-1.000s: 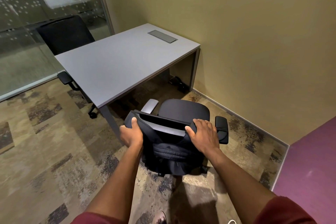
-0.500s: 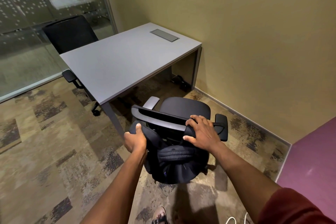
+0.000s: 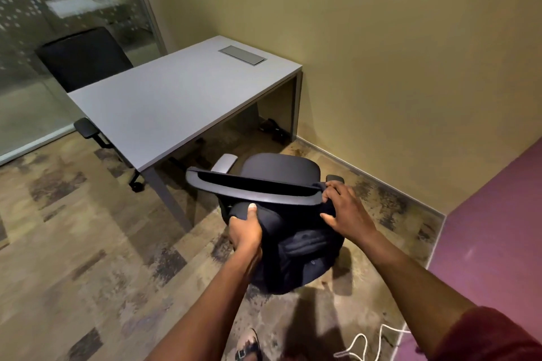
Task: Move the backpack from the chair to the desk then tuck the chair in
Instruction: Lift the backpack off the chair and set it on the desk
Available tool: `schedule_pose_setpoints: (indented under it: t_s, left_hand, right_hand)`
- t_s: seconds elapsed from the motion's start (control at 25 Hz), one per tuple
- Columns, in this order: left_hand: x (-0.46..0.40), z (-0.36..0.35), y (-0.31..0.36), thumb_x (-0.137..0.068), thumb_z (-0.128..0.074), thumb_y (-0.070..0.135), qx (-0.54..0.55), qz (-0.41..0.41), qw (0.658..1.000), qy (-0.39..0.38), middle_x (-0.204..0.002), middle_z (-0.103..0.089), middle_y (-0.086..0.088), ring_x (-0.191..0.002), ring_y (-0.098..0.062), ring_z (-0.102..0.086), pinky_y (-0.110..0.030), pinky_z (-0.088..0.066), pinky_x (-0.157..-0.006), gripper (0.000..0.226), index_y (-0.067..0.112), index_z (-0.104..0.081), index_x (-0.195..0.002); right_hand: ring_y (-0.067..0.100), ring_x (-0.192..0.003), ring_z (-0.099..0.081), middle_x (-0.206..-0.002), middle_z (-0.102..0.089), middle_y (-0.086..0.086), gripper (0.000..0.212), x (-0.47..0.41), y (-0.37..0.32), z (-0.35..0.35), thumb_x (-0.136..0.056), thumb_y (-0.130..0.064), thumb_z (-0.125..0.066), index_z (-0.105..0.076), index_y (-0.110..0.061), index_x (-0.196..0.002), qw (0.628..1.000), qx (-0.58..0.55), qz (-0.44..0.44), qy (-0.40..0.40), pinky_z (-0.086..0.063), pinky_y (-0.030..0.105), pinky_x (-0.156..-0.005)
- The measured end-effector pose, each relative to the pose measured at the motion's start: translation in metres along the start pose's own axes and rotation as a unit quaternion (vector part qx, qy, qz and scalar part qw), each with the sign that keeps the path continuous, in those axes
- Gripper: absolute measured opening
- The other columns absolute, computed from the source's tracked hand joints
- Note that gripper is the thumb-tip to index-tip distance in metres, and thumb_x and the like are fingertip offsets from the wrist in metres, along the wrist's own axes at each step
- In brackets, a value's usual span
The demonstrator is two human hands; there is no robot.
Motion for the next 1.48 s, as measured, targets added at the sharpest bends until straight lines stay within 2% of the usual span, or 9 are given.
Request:
schedule_pose_setpoints:
  t_s: [0.32,0.6,0.68,0.84,0.96,1.12,1.24,1.32,1.48]
  left_hand:
    - [0.035,-0.064,-0.006,-0.088,-0.065,0.048,-0.005,-0.008,0.992,-0.122,-0.123,-0.064,-0.023,-0.113,-0.04,-0.061,-0.044,-0.05,-0.095,0.061,-0.005,-0.06,-0.118]
    - [0.092,-0.116,0.003,-0.085,-0.066,0.044,-0.108,-0.059,0.954,-0.273,-0.124,-0.063,-0.021,-0.114,-0.036,-0.061,-0.045,-0.05,-0.099,0.061,-0.001,-0.049,-0.122]
    - [0.141,-0.134,0.028,-0.09,-0.065,0.032,-0.158,-0.209,0.911,-0.318,-0.145,-0.049,-0.017,-0.134,-0.032,-0.048,-0.036,-0.038,-0.111,0.074,-0.001,-0.028,-0.146]
    - [0.222,-0.181,0.078,-0.087,-0.066,0.039,-0.233,-0.495,0.746,-0.379,-0.166,-0.013,-0.004,-0.153,-0.019,-0.011,-0.033,-0.013,-0.123,0.095,0.014,-0.007,-0.158]
    - [0.224,-0.221,0.109,-0.083,-0.068,0.041,-0.335,-0.569,0.667,-0.345,-0.153,-0.042,-0.01,-0.143,-0.03,-0.036,-0.043,-0.028,-0.116,0.08,0.015,-0.033,-0.15]
    - [0.234,-0.243,0.175,-0.079,-0.055,0.013,-0.303,-0.616,0.665,-0.294,-0.1,-0.071,-0.013,-0.093,-0.04,-0.063,-0.045,-0.048,-0.07,0.031,0.017,-0.06,-0.11]
    - [0.246,-0.261,0.216,-0.078,-0.055,0.01,-0.288,-0.646,0.647,-0.285,-0.097,-0.073,-0.014,-0.088,-0.041,-0.064,-0.044,-0.047,-0.067,0.034,0.017,-0.064,-0.11]
    - [0.249,-0.274,0.24,-0.077,-0.056,0.011,-0.275,-0.666,0.633,-0.283,-0.096,-0.073,-0.015,-0.087,-0.042,-0.064,-0.043,-0.046,-0.067,0.034,0.017,-0.066,-0.11]
    - [0.234,-0.305,0.278,-0.071,-0.055,0.013,-0.251,-0.674,0.623,-0.307,-0.094,-0.074,-0.015,-0.087,-0.042,-0.066,-0.04,-0.048,-0.067,0.036,0.015,-0.068,-0.104]
  right_hand:
    - [0.025,-0.081,-0.058,-0.097,-0.058,-0.007,0.038,0.043,0.041,0.043,-0.077,-0.008,-0.073,-0.047,-0.03,-0.092,0.996,0.006,-0.063,0.057,-0.041,0.031,-0.06]
    - [0.018,-0.088,-0.065,-0.095,-0.069,-0.014,0.034,0.048,0.054,0.107,-0.073,-0.008,-0.074,-0.058,-0.032,-0.091,0.987,-0.025,-0.107,0.115,-0.052,0.034,-0.072]
    - [0.015,-0.084,-0.066,-0.089,-0.07,-0.016,0.035,0.04,0.061,0.136,-0.07,-0.011,-0.076,-0.059,-0.035,-0.089,0.987,-0.047,-0.109,0.108,-0.053,0.034,-0.074]
    - [0.015,-0.076,-0.066,-0.079,-0.07,-0.014,0.034,0.033,0.073,0.196,-0.065,-0.011,-0.076,-0.061,-0.036,-0.083,0.989,-0.051,-0.109,0.087,-0.054,0.04,-0.074]
    - [0.014,-0.078,-0.067,-0.079,-0.07,-0.014,0.036,0.035,0.085,0.24,-0.062,-0.006,-0.076,-0.064,-0.035,-0.08,0.985,-0.064,-0.121,0.104,-0.055,0.042,-0.076]
    - [0.017,-0.094,-0.066,-0.096,-0.072,-0.011,0.037,0.03,0.097,0.286,-0.067,-0.011,-0.077,-0.065,-0.037,-0.091,0.975,-0.074,-0.111,0.177,-0.054,0.047,-0.085]
    - [0.023,-0.144,-0.032,-0.157,-0.038,-0.002,0.072,0.021,0.113,0.298,-0.076,-0.032,-0.08,-0.045,-0.038,-0.139,0.968,0.036,-0.152,0.194,-0.026,0.053,-0.117]
    - [0.02,-0.152,-0.01,-0.166,-0.013,-0.004,0.097,0.019,0.129,0.287,-0.075,-0.05,-0.079,-0.025,-0.033,-0.153,0.967,0.054,-0.178,0.176,-0.012,0.053,-0.118]
    - [0.02,-0.148,-0.022,-0.163,-0.025,-0.001,0.107,0.01,0.163,0.24,-0.067,-0.055,-0.083,-0.026,-0.028,-0.154,0.977,0.021,-0.192,0.087,-0.022,0.049,-0.119]
Point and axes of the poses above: each hand's wrist, its own x-axis away from the middle knuckle, its own z-axis out of the back of the hand, y = z × x, the point moved 9 cm from there along -x, towards the middle knuckle
